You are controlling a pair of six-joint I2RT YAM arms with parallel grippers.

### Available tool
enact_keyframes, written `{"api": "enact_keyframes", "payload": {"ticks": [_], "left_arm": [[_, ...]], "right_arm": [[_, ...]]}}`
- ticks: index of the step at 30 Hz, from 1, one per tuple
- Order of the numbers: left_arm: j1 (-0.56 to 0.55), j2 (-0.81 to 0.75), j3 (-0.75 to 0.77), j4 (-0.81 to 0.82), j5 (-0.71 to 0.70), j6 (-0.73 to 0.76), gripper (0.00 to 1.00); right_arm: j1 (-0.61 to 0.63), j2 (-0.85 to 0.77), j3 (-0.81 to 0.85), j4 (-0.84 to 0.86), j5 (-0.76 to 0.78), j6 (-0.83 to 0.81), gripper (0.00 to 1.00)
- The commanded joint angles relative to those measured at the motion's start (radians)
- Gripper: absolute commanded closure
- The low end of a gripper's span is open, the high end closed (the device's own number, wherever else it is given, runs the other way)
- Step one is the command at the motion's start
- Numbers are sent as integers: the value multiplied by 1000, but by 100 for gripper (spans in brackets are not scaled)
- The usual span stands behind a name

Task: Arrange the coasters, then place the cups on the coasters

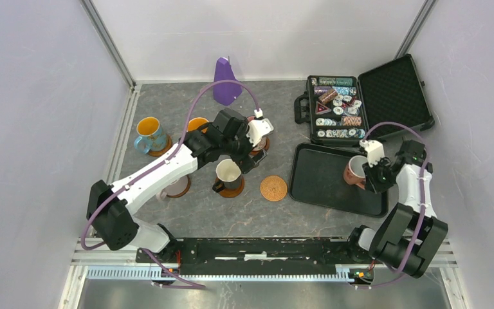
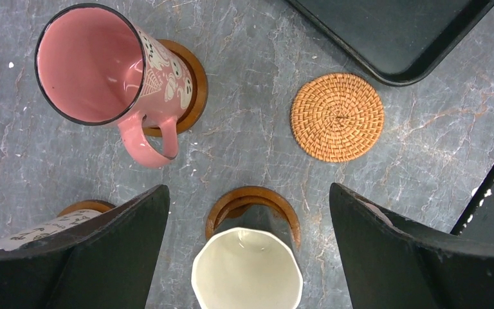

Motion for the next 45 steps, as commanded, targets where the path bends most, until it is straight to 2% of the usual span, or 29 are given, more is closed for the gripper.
{"api": "enact_keyframes", "payload": {"ticks": [1, 8, 15, 26, 31, 41, 45], "left_arm": [[-6, 11, 34, 58, -13, -65, 0], [-6, 24, 29, 78, -32, -74, 0], [-6, 38, 36, 93, -36, -77, 0], [-6, 56, 42, 104, -33, -87, 0], [-6, 70, 61, 104, -33, -82, 0], [-6, 87, 73, 101, -19, -96, 0], [-6, 103, 82, 102, -15, -115, 0]], "right_arm": [[102, 21, 3, 132, -63, 180, 93], [234, 73, 21, 226, -51, 302, 89], [327, 97, 45, 254, -29, 346, 82], [345, 80, 77, 192, -41, 331, 62], [352, 74, 78, 166, -54, 313, 58], [377, 18, 40, 97, -115, 271, 37], [402, 1, 14, 113, -145, 275, 34]]}}
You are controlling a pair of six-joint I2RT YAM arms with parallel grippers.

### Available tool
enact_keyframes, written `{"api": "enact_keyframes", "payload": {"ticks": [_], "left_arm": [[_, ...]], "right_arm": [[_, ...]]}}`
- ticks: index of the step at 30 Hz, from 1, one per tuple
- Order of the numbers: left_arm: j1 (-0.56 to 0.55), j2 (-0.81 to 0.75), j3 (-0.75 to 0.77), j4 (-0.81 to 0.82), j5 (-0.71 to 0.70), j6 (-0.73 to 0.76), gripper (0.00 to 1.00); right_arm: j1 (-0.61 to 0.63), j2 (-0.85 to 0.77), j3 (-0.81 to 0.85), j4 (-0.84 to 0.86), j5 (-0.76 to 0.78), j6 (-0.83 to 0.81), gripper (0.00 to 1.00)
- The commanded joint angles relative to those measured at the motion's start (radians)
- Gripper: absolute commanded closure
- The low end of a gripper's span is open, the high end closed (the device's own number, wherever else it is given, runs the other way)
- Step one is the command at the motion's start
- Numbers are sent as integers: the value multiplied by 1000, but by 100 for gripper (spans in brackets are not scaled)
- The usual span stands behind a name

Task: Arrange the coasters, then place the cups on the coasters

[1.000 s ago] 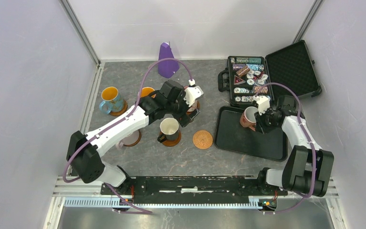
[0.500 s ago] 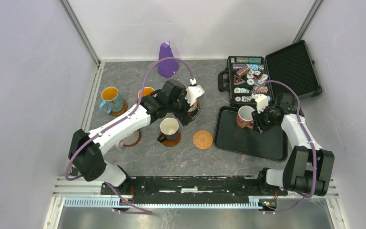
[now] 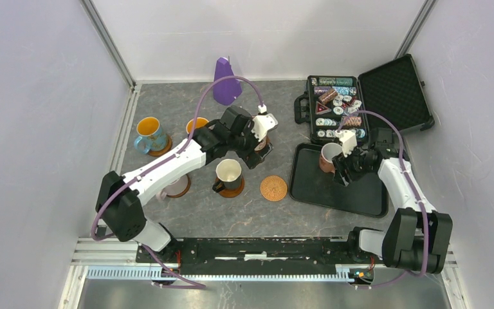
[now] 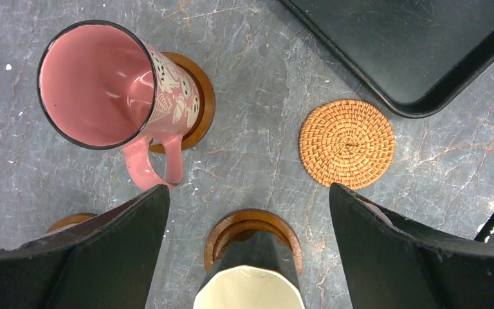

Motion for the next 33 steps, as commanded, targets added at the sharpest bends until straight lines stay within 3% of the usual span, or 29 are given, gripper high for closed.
{"api": "enact_keyframes", "payload": {"ticks": [1, 11, 19, 23, 29, 33], "left_arm": [[-6, 20, 52, 36, 12, -61, 0], [-7, 69, 88, 36, 25, -136, 0], [-52, 133, 168, 56, 0, -241, 0], [-118, 183, 217, 51, -99, -247, 0], [-224, 257, 284, 79, -232, -373, 0], [-283, 327, 349, 71, -268, -471, 0]], "right_arm": [[34, -32, -24, 4, -71, -6, 35], [144, -26, -26, -1, -181, -14, 31], [126, -66, 11, -73, -185, -45, 21], [42, -89, 41, -149, -166, -130, 17], [-213, -21, 178, -345, -256, -316, 18], [-315, 8, 228, -281, -279, -211, 18]]}}
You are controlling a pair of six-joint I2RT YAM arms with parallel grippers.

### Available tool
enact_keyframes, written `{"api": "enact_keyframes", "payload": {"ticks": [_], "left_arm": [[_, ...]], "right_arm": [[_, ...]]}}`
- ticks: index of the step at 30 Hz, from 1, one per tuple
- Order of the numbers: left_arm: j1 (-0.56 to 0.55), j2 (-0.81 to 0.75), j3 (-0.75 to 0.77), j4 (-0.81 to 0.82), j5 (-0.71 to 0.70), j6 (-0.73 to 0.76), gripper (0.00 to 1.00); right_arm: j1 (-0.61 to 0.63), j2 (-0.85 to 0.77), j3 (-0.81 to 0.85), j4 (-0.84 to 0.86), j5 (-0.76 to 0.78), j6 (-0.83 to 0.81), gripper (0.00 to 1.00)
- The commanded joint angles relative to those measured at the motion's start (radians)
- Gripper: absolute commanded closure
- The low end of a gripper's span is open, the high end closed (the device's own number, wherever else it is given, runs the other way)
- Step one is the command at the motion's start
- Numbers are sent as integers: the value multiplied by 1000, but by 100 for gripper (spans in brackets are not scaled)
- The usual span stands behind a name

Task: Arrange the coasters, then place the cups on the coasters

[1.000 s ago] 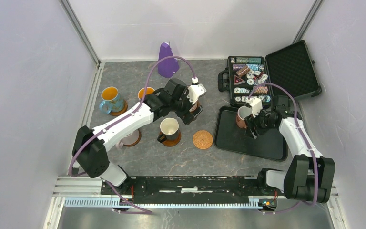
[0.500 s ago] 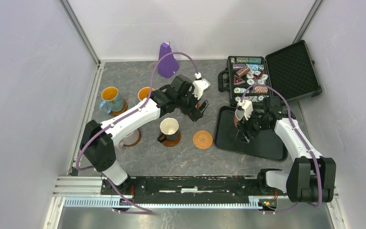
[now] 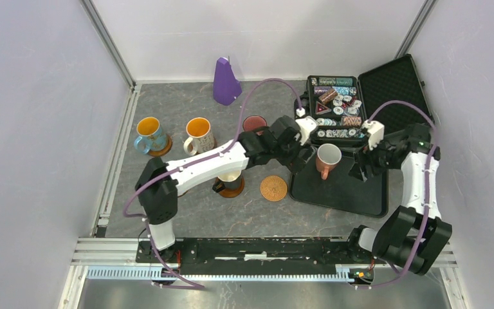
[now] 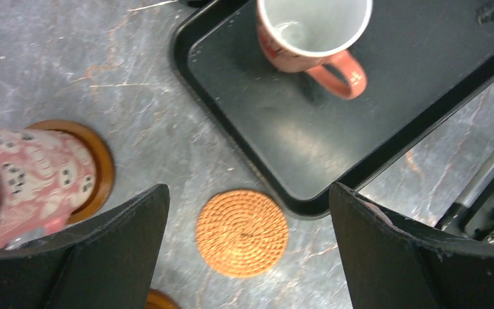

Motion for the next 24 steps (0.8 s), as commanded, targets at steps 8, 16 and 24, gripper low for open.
{"api": "enact_keyframes", "payload": {"ticks": [8, 16, 24], "left_arm": [[-122, 226, 258, -39, -138, -280, 0], [-172, 335, 358, -33, -212, -298, 0], [-180, 442, 432, -34, -274, -292, 0]], "right_arm": [[-191, 51, 84, 215, 1, 301, 8], [-208, 61, 69, 234, 64, 280, 5], [-262, 52, 51, 178, 90, 202, 5]]}}
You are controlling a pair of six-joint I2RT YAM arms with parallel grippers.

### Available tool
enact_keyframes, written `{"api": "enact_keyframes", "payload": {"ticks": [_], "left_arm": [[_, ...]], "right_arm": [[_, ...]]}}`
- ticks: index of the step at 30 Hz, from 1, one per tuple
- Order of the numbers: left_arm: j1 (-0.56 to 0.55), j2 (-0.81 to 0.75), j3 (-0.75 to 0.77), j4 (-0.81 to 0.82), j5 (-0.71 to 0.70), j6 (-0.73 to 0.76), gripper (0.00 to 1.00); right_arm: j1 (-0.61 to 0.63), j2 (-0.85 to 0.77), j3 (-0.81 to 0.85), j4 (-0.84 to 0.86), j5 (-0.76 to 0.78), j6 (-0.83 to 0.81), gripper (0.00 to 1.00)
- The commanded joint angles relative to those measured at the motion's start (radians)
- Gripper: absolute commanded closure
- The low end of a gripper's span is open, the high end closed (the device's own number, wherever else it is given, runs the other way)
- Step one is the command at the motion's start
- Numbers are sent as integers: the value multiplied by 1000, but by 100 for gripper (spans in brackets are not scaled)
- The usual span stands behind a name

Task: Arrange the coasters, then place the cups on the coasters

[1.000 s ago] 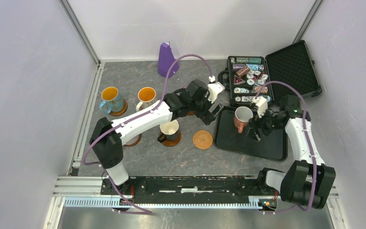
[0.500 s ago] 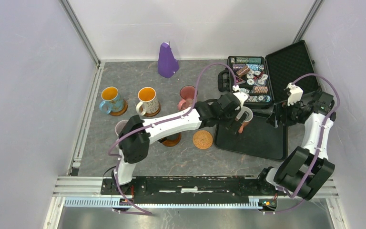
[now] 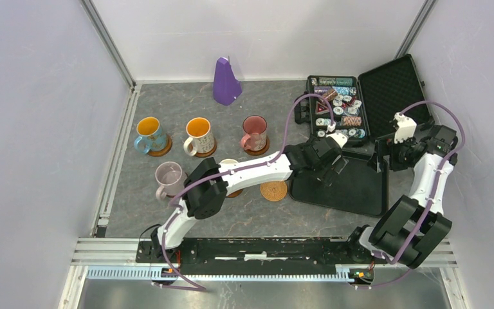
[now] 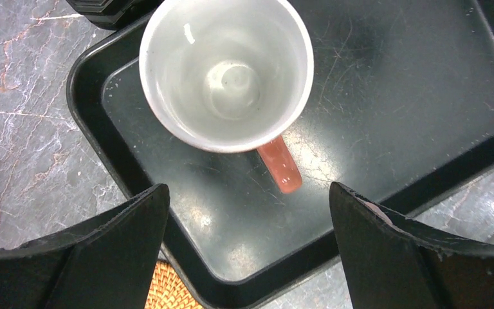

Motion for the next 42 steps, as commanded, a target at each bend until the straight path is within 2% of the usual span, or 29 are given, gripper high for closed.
{"api": "enact_keyframes", "payload": {"ticks": [1, 6, 24, 30, 33, 36, 42], "left_arm": [[-3, 47, 61, 12, -56, -54, 0], [5, 90, 85, 16, -32, -36, 2], [49, 121, 86, -18, 25, -9, 34], [70, 136, 109, -37, 48, -5, 50], [71, 128, 111, -37, 53, 1, 54], [71, 110, 99, -26, 51, 8, 64], [71, 33, 13, 51, 58, 22, 91]], "right_arm": [[-35, -3, 14, -25, 20, -53, 5], [-76, 14, 30, -53, 20, -85, 5], [-139, 31, 28, -89, -19, -134, 5], [-152, 26, 17, -97, -24, -142, 5], [-158, 25, 12, -104, -25, -149, 5], [-162, 26, 12, -110, -29, -156, 5], [-165, 30, 10, -123, -40, -166, 5]]}}
